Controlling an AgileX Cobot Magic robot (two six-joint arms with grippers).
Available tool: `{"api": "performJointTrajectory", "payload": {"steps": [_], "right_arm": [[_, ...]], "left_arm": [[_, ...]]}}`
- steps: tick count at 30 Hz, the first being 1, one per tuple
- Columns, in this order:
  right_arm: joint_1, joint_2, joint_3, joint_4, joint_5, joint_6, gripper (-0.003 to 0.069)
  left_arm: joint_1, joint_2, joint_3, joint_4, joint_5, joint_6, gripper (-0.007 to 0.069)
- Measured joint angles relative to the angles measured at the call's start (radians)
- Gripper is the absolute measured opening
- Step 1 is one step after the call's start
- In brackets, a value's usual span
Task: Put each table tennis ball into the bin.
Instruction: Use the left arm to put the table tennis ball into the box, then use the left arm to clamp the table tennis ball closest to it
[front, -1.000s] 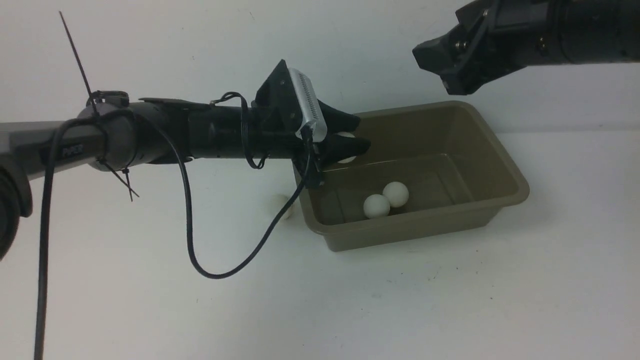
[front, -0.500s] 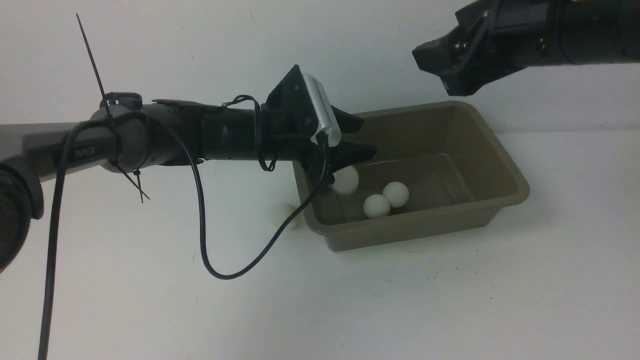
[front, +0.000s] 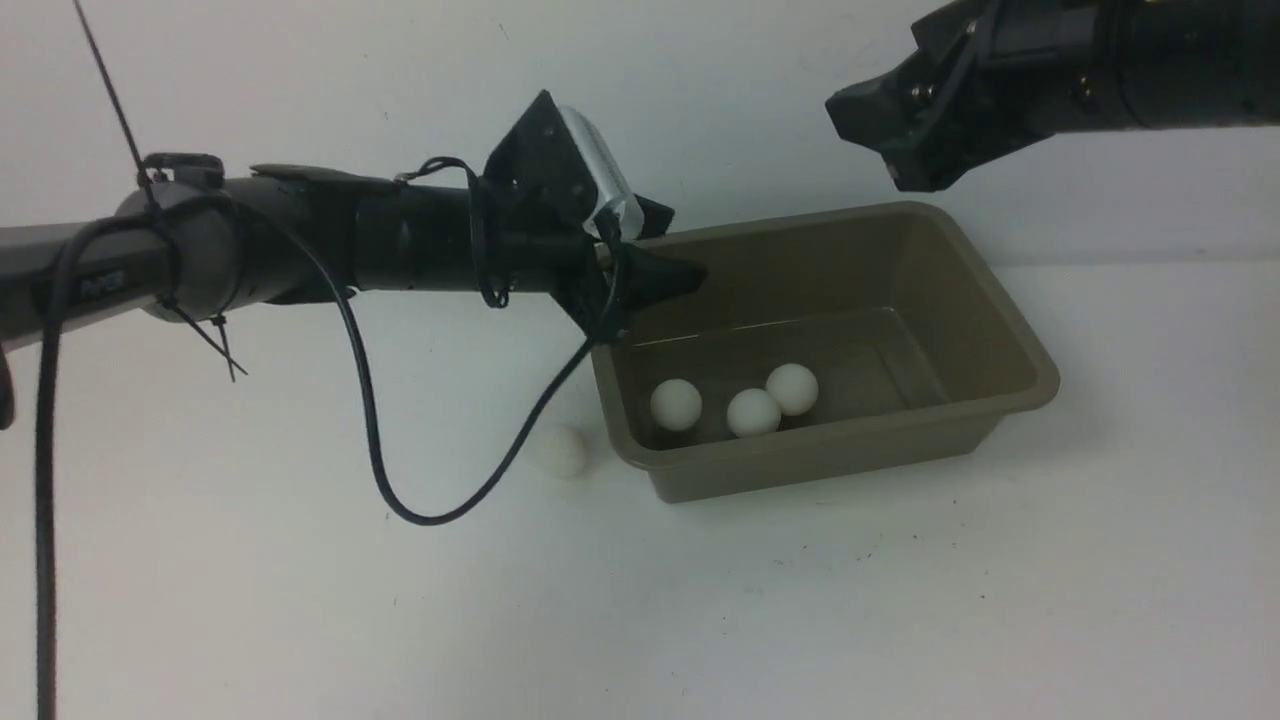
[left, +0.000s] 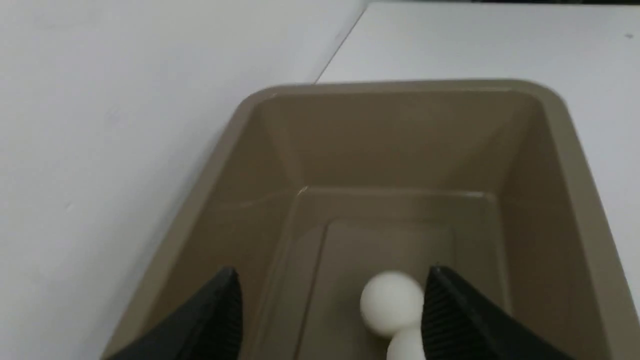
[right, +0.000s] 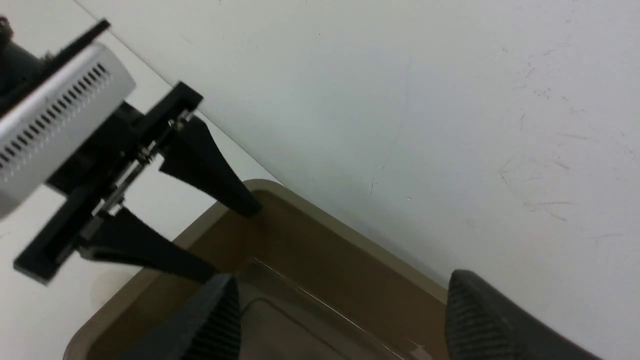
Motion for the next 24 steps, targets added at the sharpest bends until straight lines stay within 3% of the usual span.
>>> {"api": "performJointTrajectory", "payload": {"steps": [8, 14, 19, 24], "right_arm": [[0.0, 0.0, 0.0, -0.001, 0.008, 0.0, 0.0501], [0.0, 0.0, 0.0, -0.001, 0.012, 0.0, 0.0501], [0.0, 0.0, 0.0, -0.001, 0.015, 0.0, 0.0501], [0.0, 0.0, 0.0, -0.001, 0.015, 0.0, 0.0501]], "left_arm": [[0.061, -0.046, 0.0, 0.361, 0.085, -0.412, 0.0437], [0.066, -0.046, 0.0, 0.563, 0.148, -0.593, 0.0437], [0.066, -0.046, 0.0, 0.716, 0.165, -0.696, 0.0437], [0.066, -0.046, 0.0, 0.762, 0.164, -0.715, 0.0437]]}}
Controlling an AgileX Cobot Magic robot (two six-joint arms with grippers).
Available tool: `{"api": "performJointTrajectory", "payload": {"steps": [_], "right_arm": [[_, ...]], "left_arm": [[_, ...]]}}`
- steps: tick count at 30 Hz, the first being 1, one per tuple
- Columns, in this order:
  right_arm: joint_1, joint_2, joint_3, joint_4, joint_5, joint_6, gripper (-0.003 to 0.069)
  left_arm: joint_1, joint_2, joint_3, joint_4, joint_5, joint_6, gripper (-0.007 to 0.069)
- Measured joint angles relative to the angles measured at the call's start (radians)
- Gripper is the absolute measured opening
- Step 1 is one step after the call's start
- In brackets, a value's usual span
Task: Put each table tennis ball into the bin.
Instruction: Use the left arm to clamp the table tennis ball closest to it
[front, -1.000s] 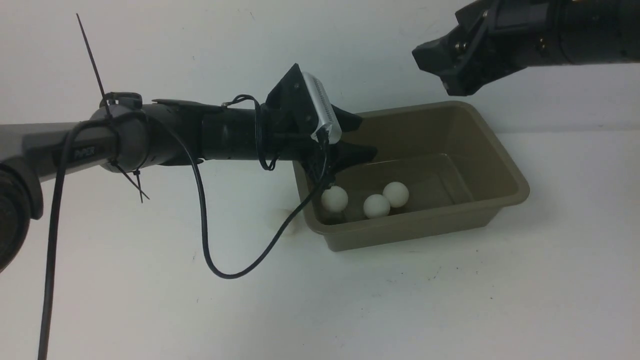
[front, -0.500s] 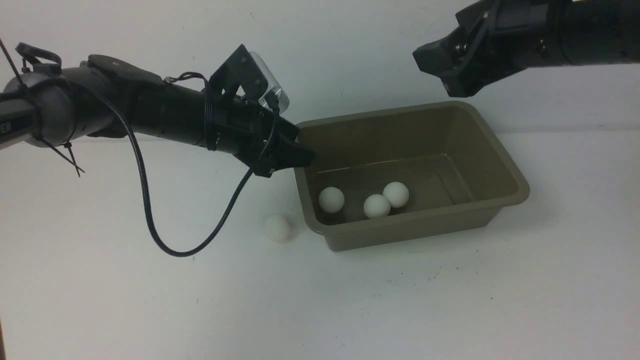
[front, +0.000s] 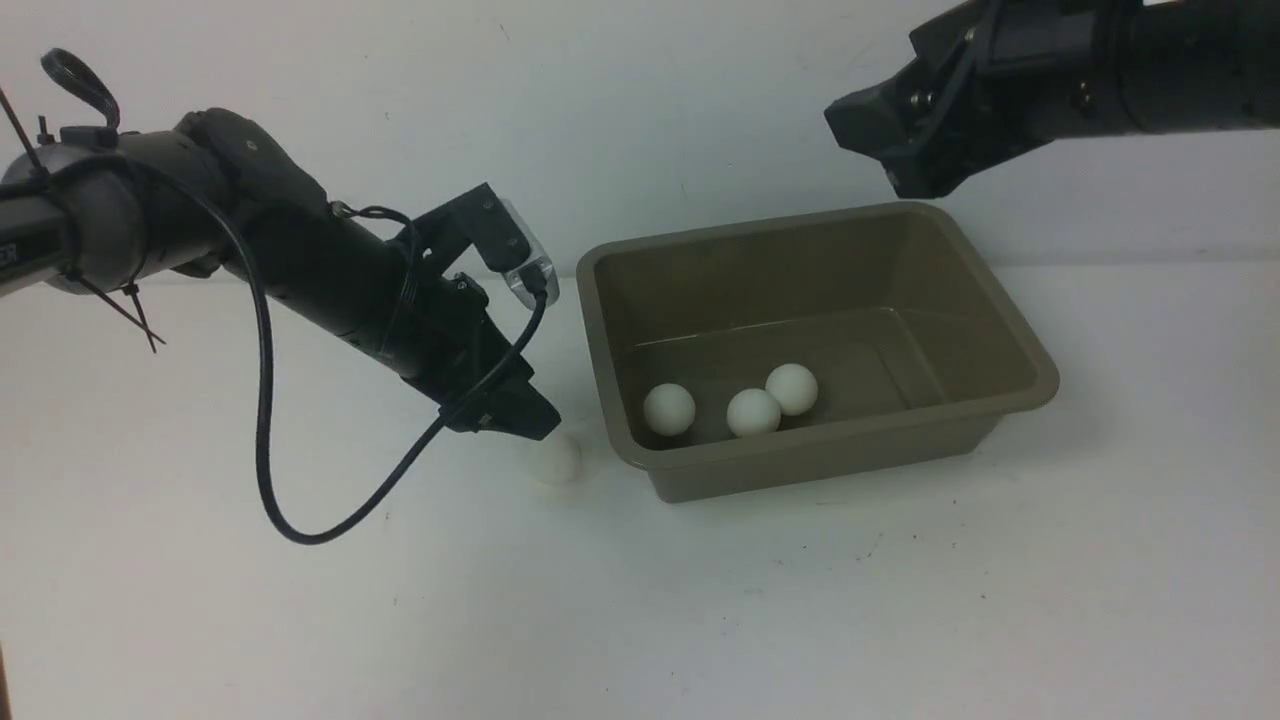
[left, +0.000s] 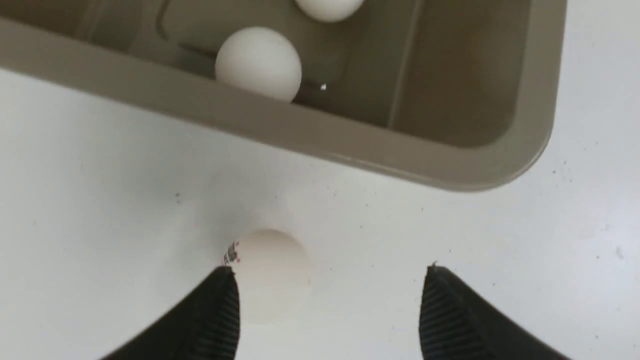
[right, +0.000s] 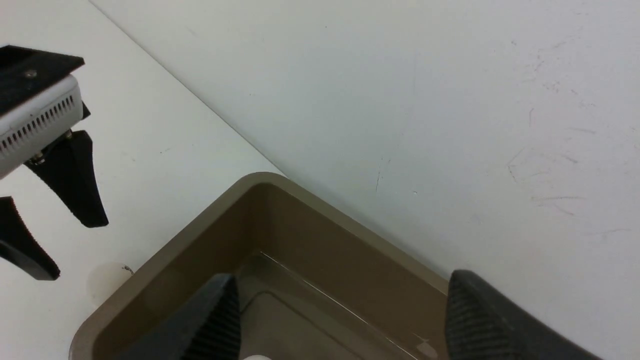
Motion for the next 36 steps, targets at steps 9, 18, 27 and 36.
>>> {"api": "performJointTrajectory", "payload": {"steps": [9, 18, 27, 36], "right_arm": [[0.0, 0.0, 0.0, 0.0, 0.0, 0.01, 0.0501], [0.0, 0.0, 0.0, 0.0, 0.0, 0.011, 0.0501], [0.0, 0.0, 0.0, -0.001, 0.001, 0.011, 0.0501], [0.0, 0.0, 0.0, -0.004, 0.001, 0.011, 0.0501]], "left_arm": [[-0.003, 0.08, 0.0, -0.011, -0.019, -0.002, 0.0437], [-0.04, 0.121, 0.0, -0.052, -0.124, 0.014, 0.044], [-0.049, 0.173, -0.001, -0.051, -0.14, 0.019, 0.044], [-0.05, 0.193, -0.001, -0.05, -0.152, 0.011, 0.0421]]}}
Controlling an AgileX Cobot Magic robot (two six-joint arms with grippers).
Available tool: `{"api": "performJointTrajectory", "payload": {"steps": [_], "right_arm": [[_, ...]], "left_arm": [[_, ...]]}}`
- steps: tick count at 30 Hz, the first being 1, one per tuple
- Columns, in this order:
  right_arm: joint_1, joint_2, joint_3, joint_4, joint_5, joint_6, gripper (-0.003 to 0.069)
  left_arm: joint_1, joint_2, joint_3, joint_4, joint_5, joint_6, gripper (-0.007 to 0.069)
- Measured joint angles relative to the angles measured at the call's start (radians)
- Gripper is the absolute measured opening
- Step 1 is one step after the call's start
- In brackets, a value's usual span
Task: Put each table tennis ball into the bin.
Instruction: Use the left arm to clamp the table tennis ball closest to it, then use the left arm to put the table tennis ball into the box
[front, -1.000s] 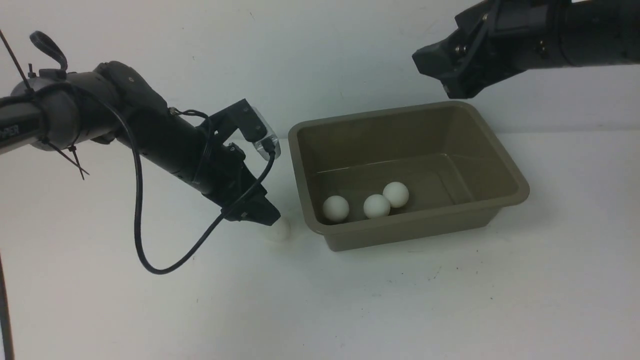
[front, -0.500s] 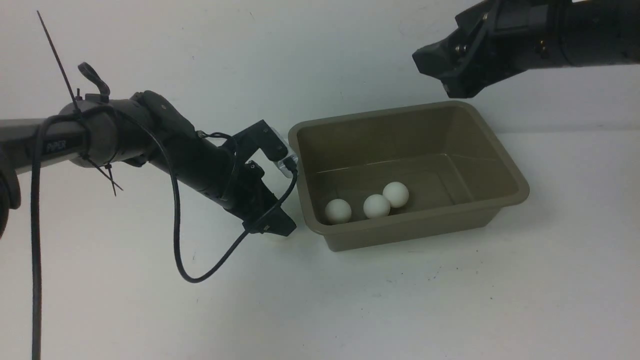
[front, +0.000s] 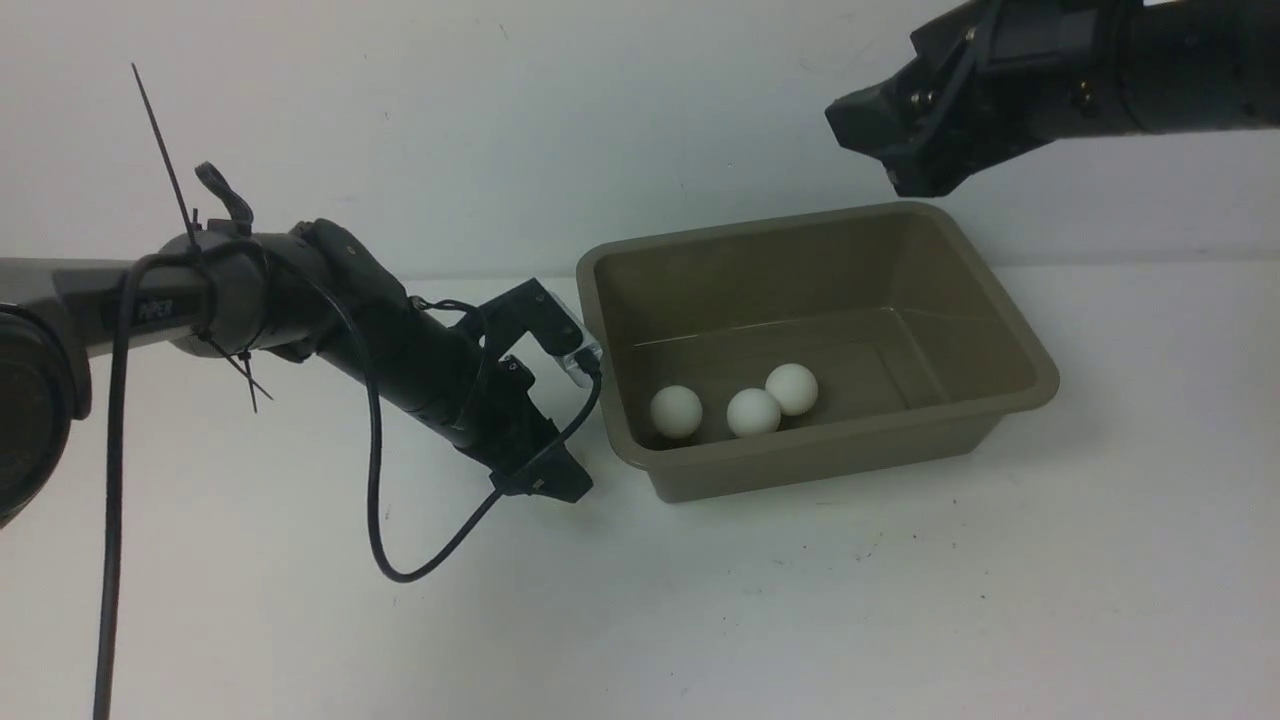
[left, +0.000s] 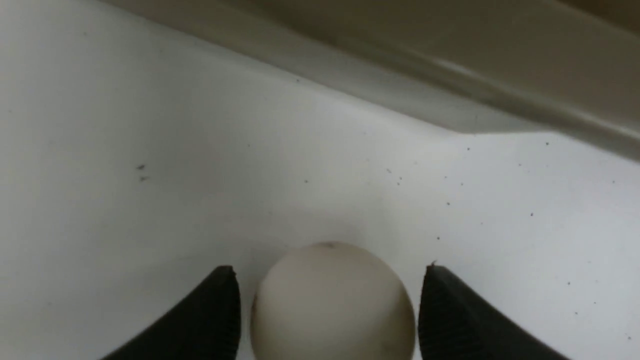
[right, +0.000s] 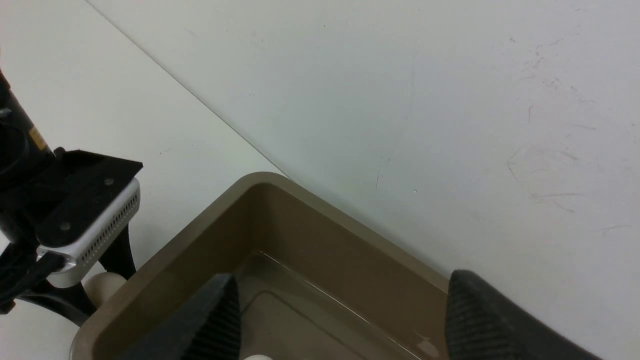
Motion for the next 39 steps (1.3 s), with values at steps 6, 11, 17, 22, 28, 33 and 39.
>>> {"api": "performJointTrajectory", "payload": {"steps": [6, 11, 17, 22, 28, 33, 39], "right_arm": [[0.0, 0.0, 0.0, 0.0, 0.0, 0.0, 0.0501], [0.0, 0.0, 0.0, 0.0, 0.0, 0.0, 0.0501], [0.0, 0.0, 0.0, 0.0, 0.0, 0.0, 0.0501], [0.0, 0.0, 0.0, 0.0, 0.0, 0.0, 0.0501], [0.0, 0.0, 0.0, 0.0, 0.0, 0.0, 0.0501], [0.0, 0.0, 0.0, 0.002, 0.0, 0.0, 0.0501], [0.0, 0.0, 0.0, 0.008, 0.0, 0.0, 0.0501]], "left_arm": [[0.0, 0.0, 0.0, 0.004, -0.013, -0.01, 0.0357], [0.0, 0.0, 0.0, 0.004, -0.013, -0.022, 0.0357], [0.001, -0.076, 0.001, 0.014, -0.013, -0.029, 0.0357], [0.001, -0.224, 0.001, -0.007, -0.012, -0.018, 0.0357], [0.0, -0.323, 0.001, -0.199, -0.012, 0.126, 0.0357], [0.0, -0.294, 0.001, -0.461, 0.002, 0.29, 0.0357], [-0.024, -0.18, 0.001, -0.57, 0.004, 0.414, 0.0357]]}}
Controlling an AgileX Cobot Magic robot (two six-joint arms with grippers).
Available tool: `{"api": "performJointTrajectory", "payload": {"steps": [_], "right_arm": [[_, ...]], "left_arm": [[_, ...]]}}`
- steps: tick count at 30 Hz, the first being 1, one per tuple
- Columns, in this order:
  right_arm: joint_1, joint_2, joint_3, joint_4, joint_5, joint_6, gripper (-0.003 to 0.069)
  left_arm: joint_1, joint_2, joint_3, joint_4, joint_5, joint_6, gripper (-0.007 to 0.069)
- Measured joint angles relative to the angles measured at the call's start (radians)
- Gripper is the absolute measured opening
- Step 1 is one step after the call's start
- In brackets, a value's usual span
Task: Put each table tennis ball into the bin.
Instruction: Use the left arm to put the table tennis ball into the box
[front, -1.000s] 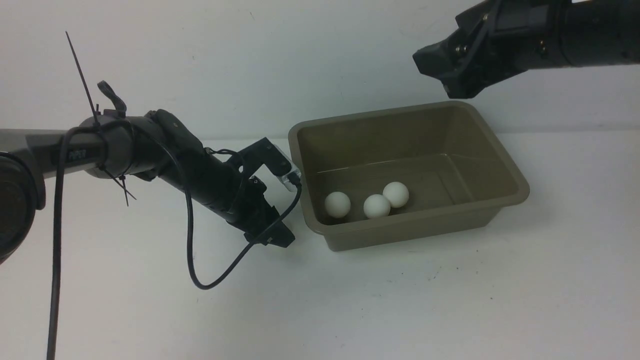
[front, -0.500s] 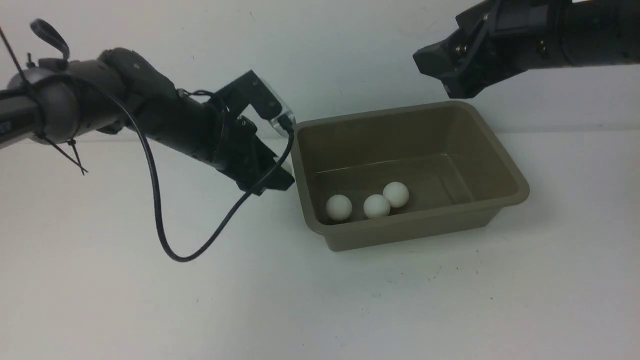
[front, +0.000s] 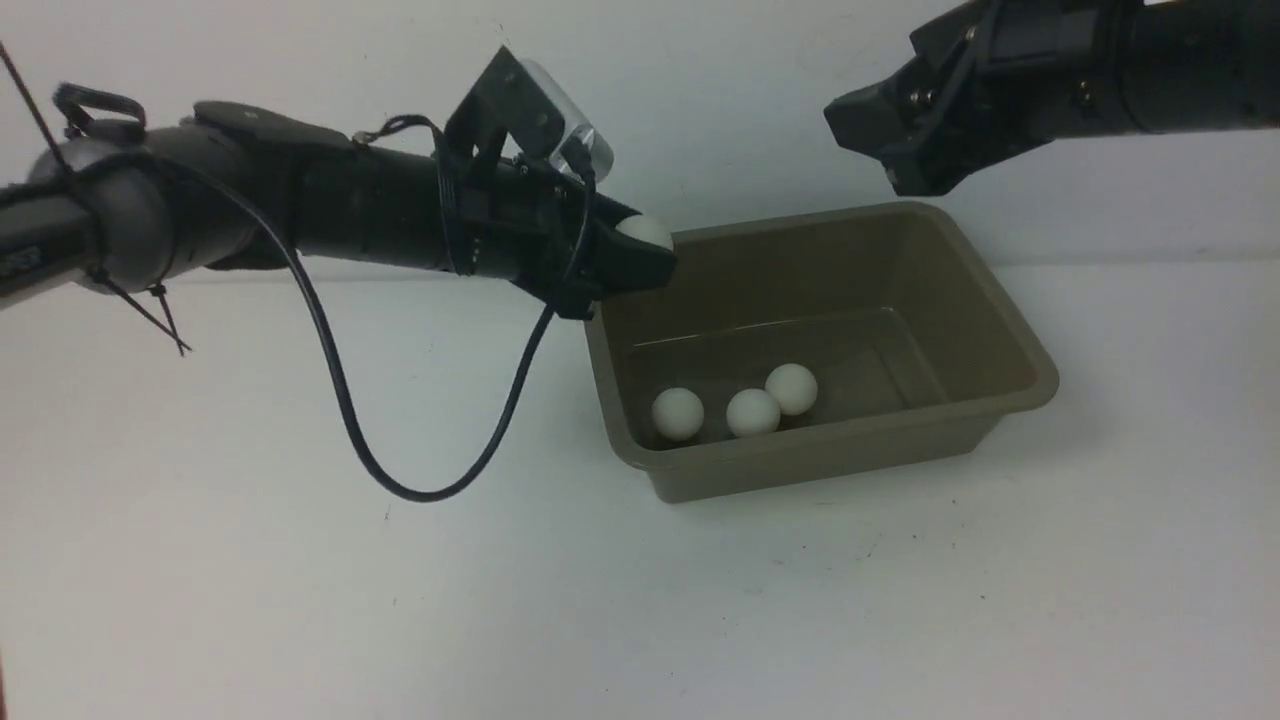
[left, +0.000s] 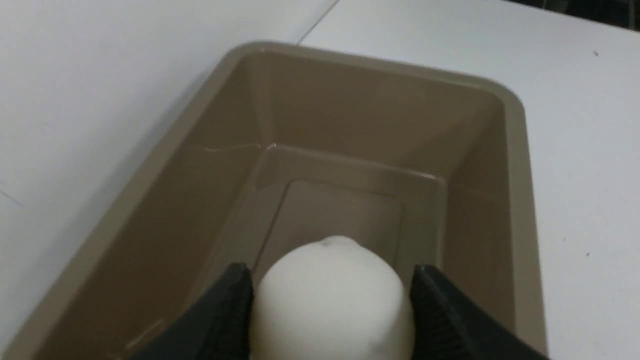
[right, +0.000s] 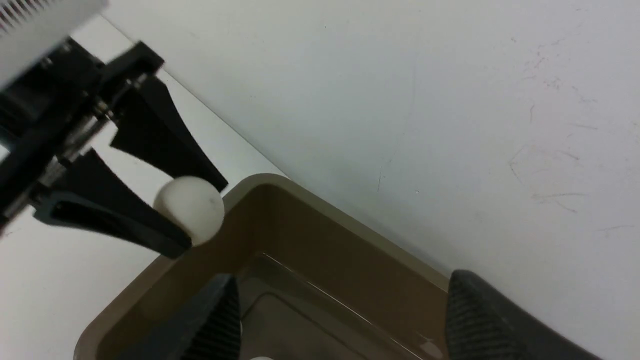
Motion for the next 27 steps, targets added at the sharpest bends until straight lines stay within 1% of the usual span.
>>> {"api": "performJointTrajectory", "payload": {"steps": [8, 11, 13, 14, 15, 16, 17, 18, 21, 24, 27], "right_arm": [[0.0, 0.0, 0.0, 0.001, 0.021, 0.0, 0.0501], [0.0, 0.0, 0.0, 0.001, 0.026, 0.001, 0.0501], [0.0, 0.0, 0.0, 0.001, 0.026, 0.001, 0.0501], [0.0, 0.0, 0.0, 0.001, 0.026, 0.002, 0.0501], [0.0, 0.0, 0.0, 0.001, 0.027, 0.003, 0.0501], [0.0, 0.0, 0.0, 0.002, 0.027, 0.003, 0.0501], [0.0, 0.0, 0.0, 0.003, 0.027, 0.003, 0.0501], [0.0, 0.0, 0.0, 0.003, 0.027, 0.003, 0.0501], [0.0, 0.0, 0.0, 0.003, 0.027, 0.004, 0.0501], [0.0, 0.0, 0.0, 0.003, 0.027, 0.004, 0.0501], [0.0, 0.0, 0.0, 0.003, 0.027, 0.004, 0.0501]], "left_arm": [[-0.088, 0.072, 0.0, -0.016, -0.155, 0.135, 0.0357], [-0.102, 0.072, 0.0, -0.022, -0.177, 0.165, 0.0357], [-0.103, 0.072, 0.0, -0.022, -0.18, 0.167, 0.0364], [-0.103, 0.072, 0.0, -0.022, -0.185, 0.165, 0.0384], [-0.103, 0.072, 0.0, -0.022, -0.185, 0.164, 0.0389], [-0.103, 0.072, 0.0, -0.024, -0.194, 0.158, 0.0411], [-0.103, 0.07, 0.0, -0.024, -0.204, 0.143, 0.0452], [-0.103, 0.067, 0.0, -0.024, -0.209, 0.134, 0.0478], [-0.104, 0.054, 0.0, -0.025, -0.218, 0.125, 0.052], [-0.105, 0.036, 0.0, -0.024, -0.223, 0.115, 0.0525], [-0.105, 0.011, 0.0, 0.007, -0.227, 0.066, 0.0525]]}}
